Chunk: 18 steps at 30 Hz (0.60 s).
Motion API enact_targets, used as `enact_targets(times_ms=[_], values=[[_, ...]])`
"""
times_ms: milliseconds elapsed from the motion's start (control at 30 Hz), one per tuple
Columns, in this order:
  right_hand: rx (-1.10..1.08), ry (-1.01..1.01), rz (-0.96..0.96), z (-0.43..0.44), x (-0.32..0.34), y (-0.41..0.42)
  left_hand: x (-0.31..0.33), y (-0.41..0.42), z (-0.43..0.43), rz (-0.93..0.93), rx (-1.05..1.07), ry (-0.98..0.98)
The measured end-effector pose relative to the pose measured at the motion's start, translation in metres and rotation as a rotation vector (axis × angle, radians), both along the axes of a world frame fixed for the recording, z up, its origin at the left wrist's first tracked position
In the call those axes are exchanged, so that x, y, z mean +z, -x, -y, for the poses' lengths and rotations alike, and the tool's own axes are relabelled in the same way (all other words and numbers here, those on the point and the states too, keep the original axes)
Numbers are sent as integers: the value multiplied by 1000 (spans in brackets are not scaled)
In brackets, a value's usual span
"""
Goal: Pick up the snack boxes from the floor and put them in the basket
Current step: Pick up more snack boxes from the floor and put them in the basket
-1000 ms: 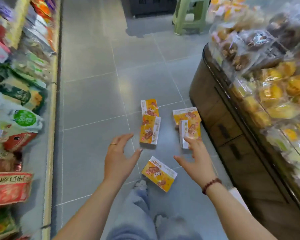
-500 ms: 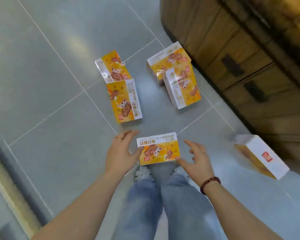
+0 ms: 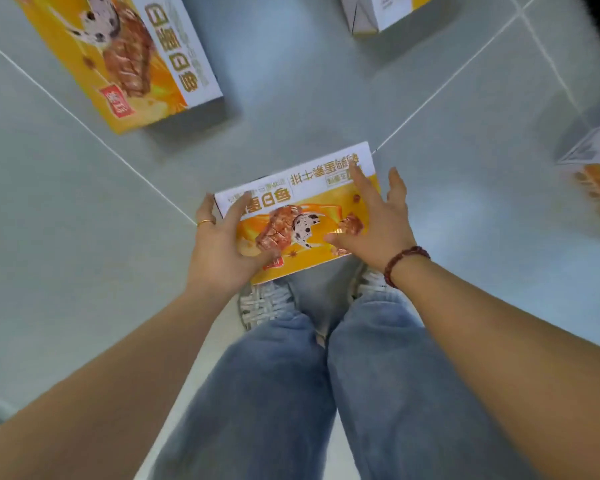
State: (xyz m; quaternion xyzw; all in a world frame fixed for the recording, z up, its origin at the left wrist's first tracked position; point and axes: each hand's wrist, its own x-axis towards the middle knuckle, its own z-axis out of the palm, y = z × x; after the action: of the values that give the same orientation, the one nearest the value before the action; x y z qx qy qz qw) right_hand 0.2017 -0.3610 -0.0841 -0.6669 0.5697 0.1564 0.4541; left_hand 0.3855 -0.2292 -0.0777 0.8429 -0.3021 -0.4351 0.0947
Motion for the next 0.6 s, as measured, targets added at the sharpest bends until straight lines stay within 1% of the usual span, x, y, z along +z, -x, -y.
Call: enact_targets(times_ms=[100, 200, 300, 467, 600], values=[[36, 43, -14, -4, -26, -3, -18, 7, -13, -64, -7, 41], [44, 97, 3, -7, -39, 0, -29, 12, -21, -158, 44, 101], [29, 97, 35, -6, -42, 4, -33, 14, -20, -167, 69, 131], [56, 61, -6, 6, -32, -1, -26, 14, -10, -152, 91, 115], [56, 97, -35, 26, 5, -12, 2, -2, 11, -146, 44, 149]])
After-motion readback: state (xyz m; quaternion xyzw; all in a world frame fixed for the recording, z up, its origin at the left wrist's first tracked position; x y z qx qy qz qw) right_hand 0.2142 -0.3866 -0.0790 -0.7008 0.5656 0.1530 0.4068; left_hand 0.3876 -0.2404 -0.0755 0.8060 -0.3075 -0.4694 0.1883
